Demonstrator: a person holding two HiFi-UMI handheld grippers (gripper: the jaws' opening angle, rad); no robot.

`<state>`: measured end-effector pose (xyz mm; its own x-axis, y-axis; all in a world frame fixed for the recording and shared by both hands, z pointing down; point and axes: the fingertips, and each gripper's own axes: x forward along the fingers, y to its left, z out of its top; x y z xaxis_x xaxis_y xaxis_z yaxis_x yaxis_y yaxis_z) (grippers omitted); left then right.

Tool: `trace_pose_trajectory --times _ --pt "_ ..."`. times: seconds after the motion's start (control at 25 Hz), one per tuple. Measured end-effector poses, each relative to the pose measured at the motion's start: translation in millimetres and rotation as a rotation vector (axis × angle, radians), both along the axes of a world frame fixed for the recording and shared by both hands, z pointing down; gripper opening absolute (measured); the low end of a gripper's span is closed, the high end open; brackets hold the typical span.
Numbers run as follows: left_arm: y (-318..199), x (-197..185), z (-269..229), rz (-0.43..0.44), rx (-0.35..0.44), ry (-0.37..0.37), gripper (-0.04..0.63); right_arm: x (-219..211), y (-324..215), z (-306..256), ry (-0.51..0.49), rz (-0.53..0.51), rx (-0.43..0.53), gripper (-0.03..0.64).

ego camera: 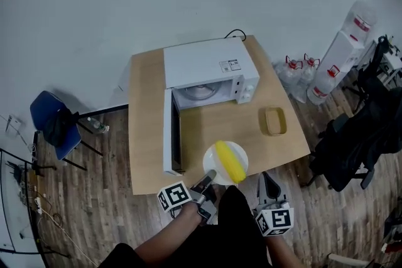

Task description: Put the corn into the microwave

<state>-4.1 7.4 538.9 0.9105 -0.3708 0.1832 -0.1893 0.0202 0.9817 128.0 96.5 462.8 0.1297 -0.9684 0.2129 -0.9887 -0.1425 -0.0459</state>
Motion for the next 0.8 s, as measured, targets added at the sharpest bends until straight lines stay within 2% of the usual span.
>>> trace_pose_trajectory --times 0.2,0.8 --pt "-40.1 18.2 -1.0 -0.062 0.009 -0.003 0.020 27.4 -52.3 7.0 -0.008 -0.064 -0.008 0.060" --pt "-143.6 58.2 18.2 -0.253 -0.015 -0.028 0.020 64.8 -186.9 23.1 -0.035 -0.257 -0.062 0.060"
